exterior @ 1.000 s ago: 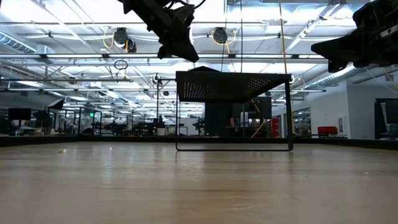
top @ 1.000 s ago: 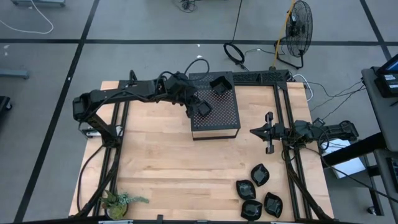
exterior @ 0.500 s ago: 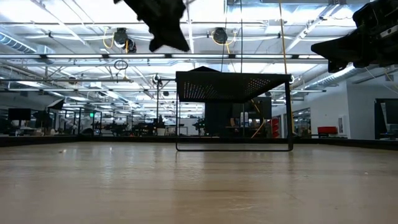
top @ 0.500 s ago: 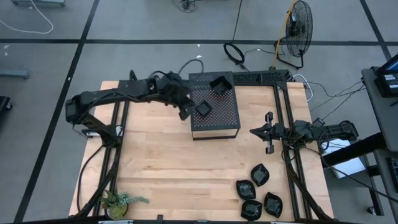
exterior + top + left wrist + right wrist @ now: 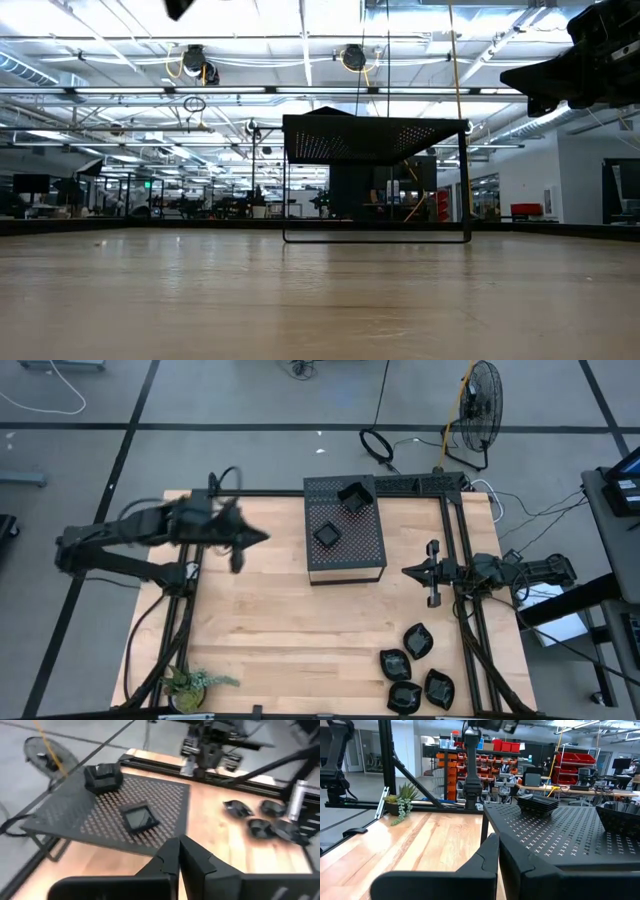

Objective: Pick & Place Mini shaped plates
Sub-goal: Put the leaf shaped plate on the shelf

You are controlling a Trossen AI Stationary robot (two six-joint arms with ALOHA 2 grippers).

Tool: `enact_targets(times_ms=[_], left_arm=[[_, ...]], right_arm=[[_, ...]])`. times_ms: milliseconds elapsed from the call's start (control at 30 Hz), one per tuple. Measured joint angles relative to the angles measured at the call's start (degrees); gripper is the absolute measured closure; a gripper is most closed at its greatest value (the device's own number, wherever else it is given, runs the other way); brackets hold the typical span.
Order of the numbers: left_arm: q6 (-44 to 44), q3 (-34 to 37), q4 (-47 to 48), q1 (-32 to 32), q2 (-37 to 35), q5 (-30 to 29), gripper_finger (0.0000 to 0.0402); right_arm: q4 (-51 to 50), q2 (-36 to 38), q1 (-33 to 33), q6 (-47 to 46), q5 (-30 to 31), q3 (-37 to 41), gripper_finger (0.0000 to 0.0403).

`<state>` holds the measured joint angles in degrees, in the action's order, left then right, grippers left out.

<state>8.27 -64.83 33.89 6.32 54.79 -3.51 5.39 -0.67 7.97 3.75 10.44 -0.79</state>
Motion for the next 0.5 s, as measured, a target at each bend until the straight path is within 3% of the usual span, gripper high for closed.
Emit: enact_targets(times_ms=[367, 500], left_arm=[[8.9, 32.0, -11.8, -8.2, -27.8, -10.9, 0.0388], [10.1, 40.8, -16.6, -8.8, -36.2, -11.6, 0.0398]], right_arm=[[0.0, 0.0, 0.0, 0.0, 0.0, 0.0, 0.0403], [0.0, 0.0, 0.0, 0.0, 0.0, 0.0, 0.0403]])
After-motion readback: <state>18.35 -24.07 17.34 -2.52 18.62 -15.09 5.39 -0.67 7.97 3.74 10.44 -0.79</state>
